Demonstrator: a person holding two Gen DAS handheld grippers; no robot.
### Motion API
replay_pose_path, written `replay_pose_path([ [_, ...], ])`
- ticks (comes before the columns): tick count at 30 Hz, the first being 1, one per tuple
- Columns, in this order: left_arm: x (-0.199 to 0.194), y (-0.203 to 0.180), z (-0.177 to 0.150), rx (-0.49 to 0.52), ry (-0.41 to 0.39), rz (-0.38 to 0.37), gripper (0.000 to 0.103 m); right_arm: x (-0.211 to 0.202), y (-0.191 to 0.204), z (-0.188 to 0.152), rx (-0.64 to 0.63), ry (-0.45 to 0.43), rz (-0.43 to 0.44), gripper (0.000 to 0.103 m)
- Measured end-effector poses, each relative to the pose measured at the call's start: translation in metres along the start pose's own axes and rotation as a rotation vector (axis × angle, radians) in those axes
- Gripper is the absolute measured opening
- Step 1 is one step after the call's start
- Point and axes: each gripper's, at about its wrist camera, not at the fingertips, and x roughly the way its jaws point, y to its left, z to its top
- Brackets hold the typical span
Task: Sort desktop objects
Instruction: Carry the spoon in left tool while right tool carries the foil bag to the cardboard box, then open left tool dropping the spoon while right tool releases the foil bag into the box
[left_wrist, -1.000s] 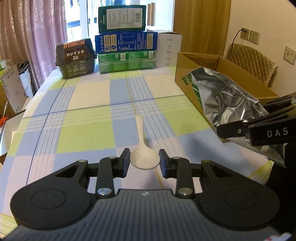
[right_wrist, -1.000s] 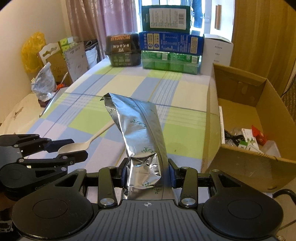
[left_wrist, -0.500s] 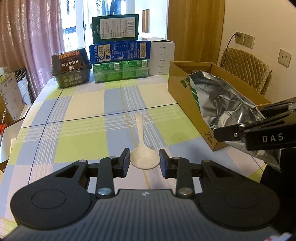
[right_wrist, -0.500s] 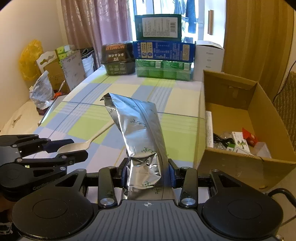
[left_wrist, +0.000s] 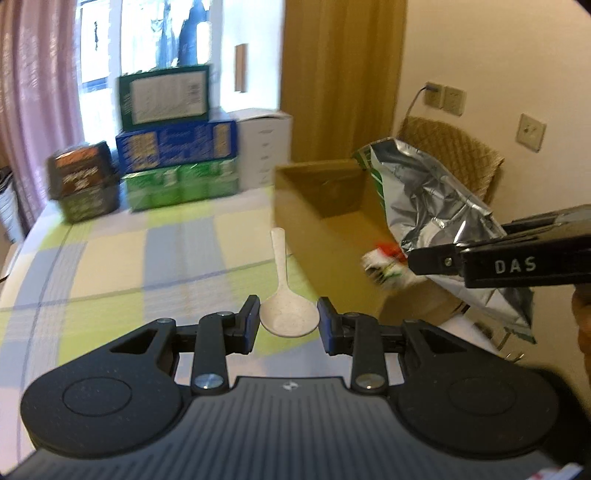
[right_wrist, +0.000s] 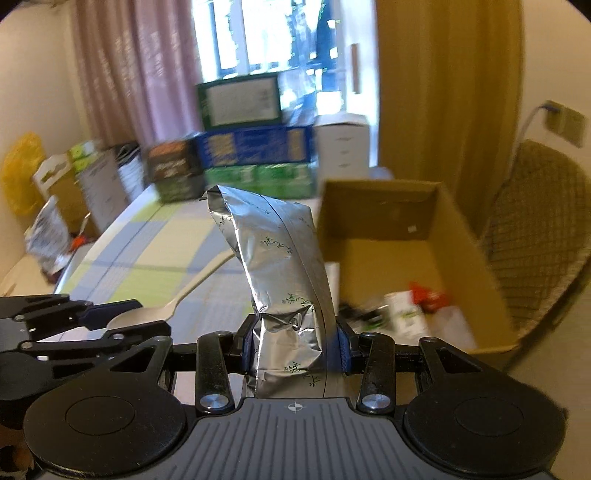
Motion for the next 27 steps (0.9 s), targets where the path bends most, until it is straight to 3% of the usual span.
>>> replay_pose_path([
  [7, 0.037, -0.049, 0.042, 0.043, -0.029, -0.088, 0.028, 0.000, -0.063, 0.026, 0.049, -0.031, -0.092, 0.039],
  [13, 0.077, -0.080, 0.055, 0.066, -0.010, -0.129, 0.028, 0.020, -0.102, 0.040, 0.081, -0.022, -0.123, 0.039],
  [23, 0.131, -0.091, 0.063, 0.067, 0.045, -0.136, 0.028, 0.049, -0.136, 0.040, 0.114, 0.014, -0.135, 0.039],
  [27, 0.134, -0.084, 0.057, 0.064, 0.048, -0.121, 0.034, 0.053, -0.140, 0.037, 0.123, 0.024, -0.133, 0.039],
])
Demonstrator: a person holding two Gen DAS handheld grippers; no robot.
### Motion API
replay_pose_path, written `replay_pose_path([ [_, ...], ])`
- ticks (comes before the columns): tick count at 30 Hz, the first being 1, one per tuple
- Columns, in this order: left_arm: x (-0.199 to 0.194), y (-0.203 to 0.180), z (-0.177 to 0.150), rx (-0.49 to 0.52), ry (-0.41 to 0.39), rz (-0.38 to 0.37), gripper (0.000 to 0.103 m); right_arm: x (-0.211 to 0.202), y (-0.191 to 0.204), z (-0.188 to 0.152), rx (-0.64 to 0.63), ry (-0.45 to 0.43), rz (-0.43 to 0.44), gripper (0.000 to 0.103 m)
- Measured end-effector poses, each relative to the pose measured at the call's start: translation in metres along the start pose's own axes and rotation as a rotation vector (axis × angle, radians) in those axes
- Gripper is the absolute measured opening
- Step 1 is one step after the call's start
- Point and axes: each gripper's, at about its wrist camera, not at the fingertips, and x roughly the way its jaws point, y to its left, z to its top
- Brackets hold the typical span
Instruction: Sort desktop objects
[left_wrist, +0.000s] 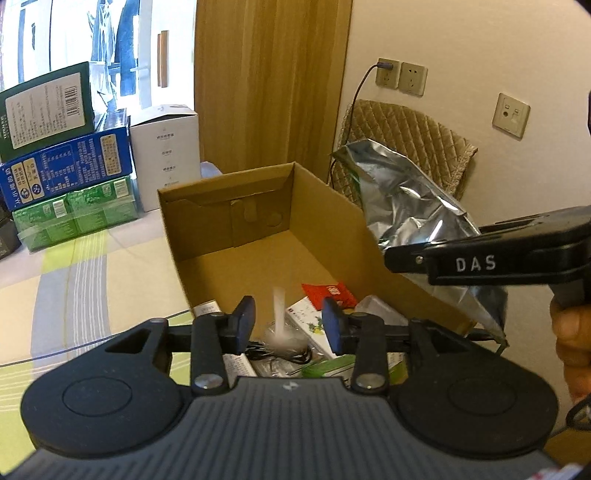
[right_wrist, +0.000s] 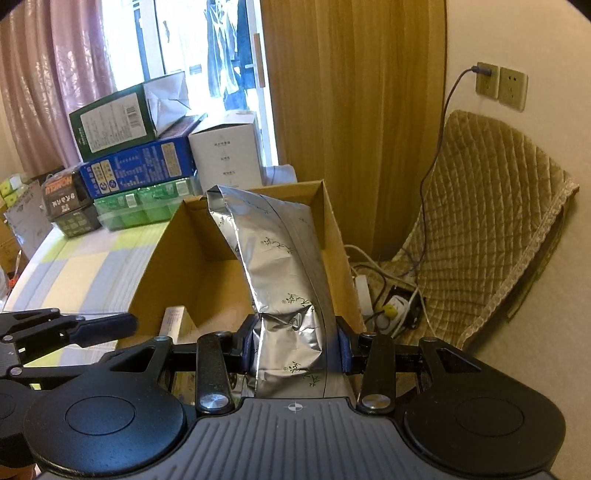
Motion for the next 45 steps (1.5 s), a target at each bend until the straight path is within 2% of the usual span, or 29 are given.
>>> replay_pose_path([
  [5, -0.014, 0.011, -0.008, -0.026, -0.021, 0.031, 0.034, 0.006, 0.002, 0.000, -0.003, 0.013, 0.004, 0.039],
  [10, -0.031, 0.018, -0.014, -0.046, -0.044, 0.058, 0.048, 0.018, 0.005, 0.006, 0.026, 0.003, 0.057, 0.039],
  [11, -0.033, 0.019, -0.015, -0.050, -0.046, 0.062, 0.051, 0.020, 0.004, 0.007, 0.033, -0.008, 0.077, 0.042],
  [12, -0.036, 0.019, -0.016, -0.051, -0.049, 0.064, 0.055, 0.022, 0.003, 0.010, 0.046, -0.010, 0.086, 0.055],
  [14, -0.043, 0.020, -0.018, -0.052, -0.058, 0.071, 0.061, 0.018, 0.002, 0.013, 0.073, -0.030, 0.084, 0.065],
  [17, -0.052, 0.020, -0.021, -0.063, -0.073, 0.079, 0.071, 0.005, 0.002, 0.011, 0.084, -0.055, 0.082, 0.068],
  [19, -0.057, 0.021, -0.023, -0.079, -0.076, 0.076, 0.081, -0.006, 0.001, 0.005, 0.096, -0.062, 0.080, 0.071],
  [25, -0.079, 0.016, -0.030, -0.078, -0.111, 0.095, 0.102, -0.039, 0.002, -0.022, 0.137, -0.064, 0.059, 0.088],
  [30, -0.098, 0.013, -0.036, -0.095, -0.105, 0.110, 0.102, -0.070, 0.007, -0.041, 0.144, -0.068, 0.045, 0.101],
  [33, -0.110, 0.011, -0.040, -0.130, -0.089, 0.129, 0.102, -0.088, 0.011, -0.051, 0.140, -0.054, 0.010, 0.101],
  [36, -0.121, 0.009, -0.042, -0.191, -0.053, 0.098, 0.102, -0.104, 0.018, -0.060, 0.113, -0.028, -0.007, 0.101],
  [43, -0.151, -0.005, -0.049, -0.205, 0.024, 0.142, 0.102, -0.141, 0.033, -0.078, 0.047, -0.026, -0.031, 0.101],
  [45, -0.162, -0.009, -0.052, -0.215, 0.017, 0.144, 0.102, -0.151, 0.036, -0.081, 0.030, -0.032, -0.043, 0.101],
])
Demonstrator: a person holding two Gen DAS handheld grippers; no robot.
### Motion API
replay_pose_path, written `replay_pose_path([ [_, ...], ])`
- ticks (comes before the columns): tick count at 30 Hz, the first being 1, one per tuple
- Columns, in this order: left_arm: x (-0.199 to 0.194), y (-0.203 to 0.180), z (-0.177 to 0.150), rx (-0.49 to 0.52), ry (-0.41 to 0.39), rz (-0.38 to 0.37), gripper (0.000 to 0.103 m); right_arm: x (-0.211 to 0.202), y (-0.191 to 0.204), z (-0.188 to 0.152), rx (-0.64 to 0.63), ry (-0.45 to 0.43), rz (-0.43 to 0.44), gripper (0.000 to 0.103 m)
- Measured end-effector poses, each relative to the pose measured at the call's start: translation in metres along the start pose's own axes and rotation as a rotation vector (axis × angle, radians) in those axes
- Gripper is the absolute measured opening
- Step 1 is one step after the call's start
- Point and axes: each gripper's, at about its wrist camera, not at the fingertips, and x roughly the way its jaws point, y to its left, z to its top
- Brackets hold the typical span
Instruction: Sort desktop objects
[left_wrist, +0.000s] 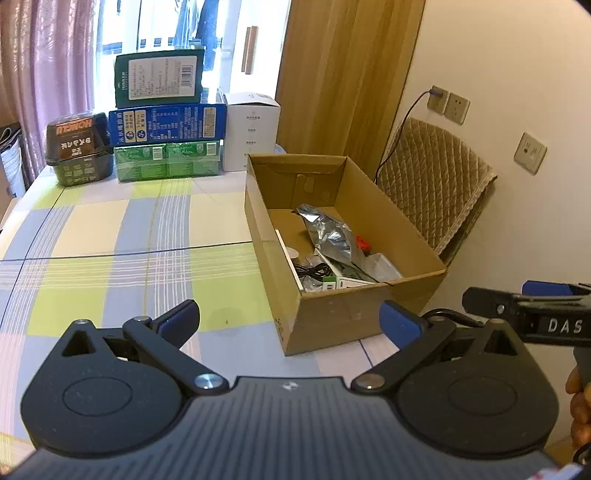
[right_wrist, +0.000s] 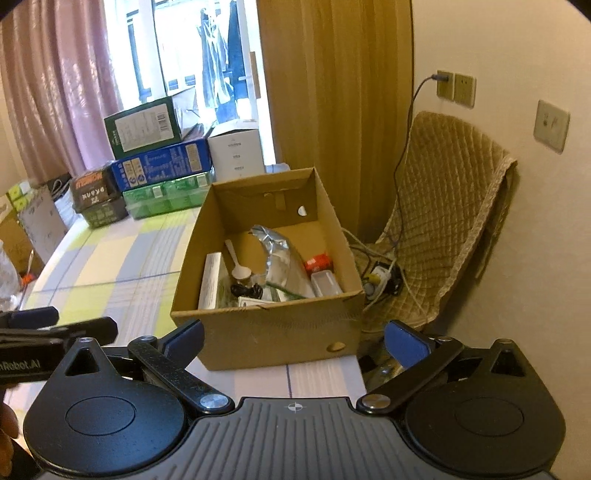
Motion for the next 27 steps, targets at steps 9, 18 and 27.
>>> replay_pose_path([
  [9, -0.037, -0.016, -0.004, 0.010, -0.052, 0.034, 0.102, -0.036, 0.000, -0.007, -0.013, -0.029, -0.020, 0.101],
  [18, -0.046, -0.028, -0.009, 0.001, -0.043, 0.018, 0.102, -0.055, -0.003, -0.015, -0.011, -0.035, -0.013, 0.101],
  [27, -0.045, -0.030, -0.013, 0.009, -0.026, 0.033, 0.102, -0.058, 0.003, -0.020, -0.022, -0.031, 0.002, 0.101],
])
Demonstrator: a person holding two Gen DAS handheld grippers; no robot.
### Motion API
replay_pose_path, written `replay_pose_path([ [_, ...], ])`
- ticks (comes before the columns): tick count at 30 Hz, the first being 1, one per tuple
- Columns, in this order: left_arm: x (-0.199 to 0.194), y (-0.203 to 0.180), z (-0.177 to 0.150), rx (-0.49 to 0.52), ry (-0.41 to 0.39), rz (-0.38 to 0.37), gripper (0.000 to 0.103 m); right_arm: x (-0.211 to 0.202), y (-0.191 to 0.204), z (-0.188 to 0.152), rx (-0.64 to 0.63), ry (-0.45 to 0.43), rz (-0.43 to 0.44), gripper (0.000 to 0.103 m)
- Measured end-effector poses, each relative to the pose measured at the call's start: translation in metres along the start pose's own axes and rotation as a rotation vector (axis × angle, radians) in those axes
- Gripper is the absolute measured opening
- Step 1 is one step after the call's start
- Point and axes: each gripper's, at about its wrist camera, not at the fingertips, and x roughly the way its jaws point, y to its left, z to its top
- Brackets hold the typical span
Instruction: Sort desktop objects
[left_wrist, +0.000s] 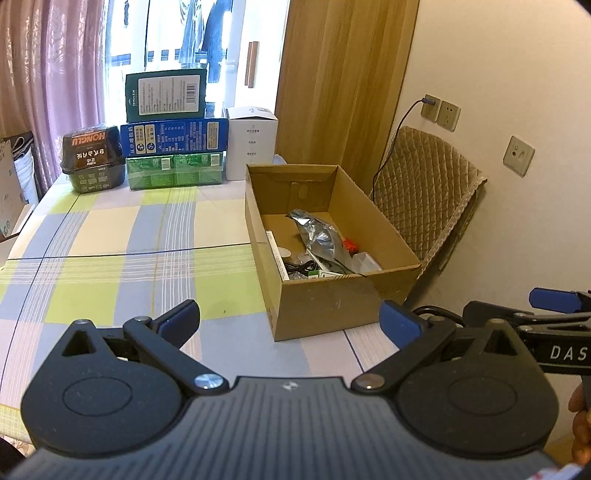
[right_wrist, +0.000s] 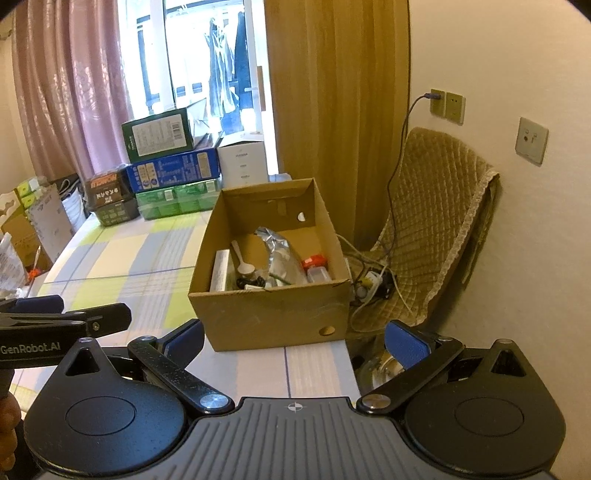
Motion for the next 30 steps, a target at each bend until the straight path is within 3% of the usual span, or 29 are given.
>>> replay_pose_path([
  [30, 0.011, -0.003, 0.002, -0.003, 0.003, -0.027, 0.102, 0.013, -0.006, -0.002, 0.005, 0.027, -0.009, 0.101],
])
